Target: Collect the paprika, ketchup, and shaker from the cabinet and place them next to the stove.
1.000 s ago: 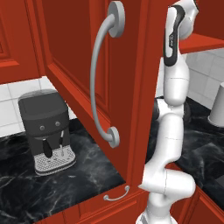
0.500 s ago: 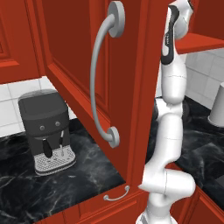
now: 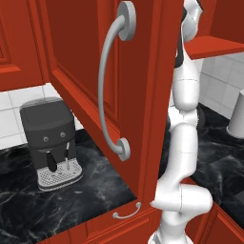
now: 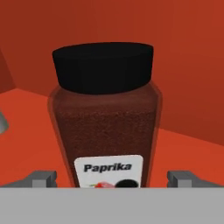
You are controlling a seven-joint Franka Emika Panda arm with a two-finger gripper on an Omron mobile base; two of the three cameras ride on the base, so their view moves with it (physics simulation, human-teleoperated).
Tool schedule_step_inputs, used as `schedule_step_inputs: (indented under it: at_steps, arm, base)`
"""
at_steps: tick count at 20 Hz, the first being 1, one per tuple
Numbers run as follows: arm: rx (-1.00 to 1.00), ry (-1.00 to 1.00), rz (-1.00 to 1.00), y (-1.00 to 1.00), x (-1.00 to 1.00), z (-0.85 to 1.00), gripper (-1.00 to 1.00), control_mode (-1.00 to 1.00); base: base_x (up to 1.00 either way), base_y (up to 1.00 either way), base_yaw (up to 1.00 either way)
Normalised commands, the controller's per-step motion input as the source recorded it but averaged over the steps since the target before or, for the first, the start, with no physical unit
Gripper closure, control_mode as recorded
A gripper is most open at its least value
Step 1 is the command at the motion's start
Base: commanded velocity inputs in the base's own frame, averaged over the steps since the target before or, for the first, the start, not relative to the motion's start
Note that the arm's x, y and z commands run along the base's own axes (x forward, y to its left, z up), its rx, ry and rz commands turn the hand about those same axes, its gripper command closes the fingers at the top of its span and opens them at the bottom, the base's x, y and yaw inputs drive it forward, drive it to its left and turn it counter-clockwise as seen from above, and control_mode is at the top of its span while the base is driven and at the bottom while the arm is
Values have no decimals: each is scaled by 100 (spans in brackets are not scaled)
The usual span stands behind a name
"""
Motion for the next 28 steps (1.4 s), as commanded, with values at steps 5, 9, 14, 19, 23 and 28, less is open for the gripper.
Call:
schedule_step_inputs:
  at_steps: [5, 9, 14, 19, 23, 28]
  arm:
    - [0, 2, 0, 0, 10, 0, -100, -100]
    - [0, 4, 0, 3, 13, 0, -100, -100]
    - [-1, 3, 0, 12, 14, 0, -100, -100]
    - [-3, 3, 0, 21, 10, 0, 100, -100]
    - [-1, 4, 0, 15, 9, 0, 100, -100]
    - [0, 5, 0, 11, 5, 0, 100, -100]
  base:
    - [0, 0, 0]
    - [0, 0, 0]
    - [0, 0, 0]
    - [0, 0, 0]
    - [0, 0, 0]
    - [0, 0, 0]
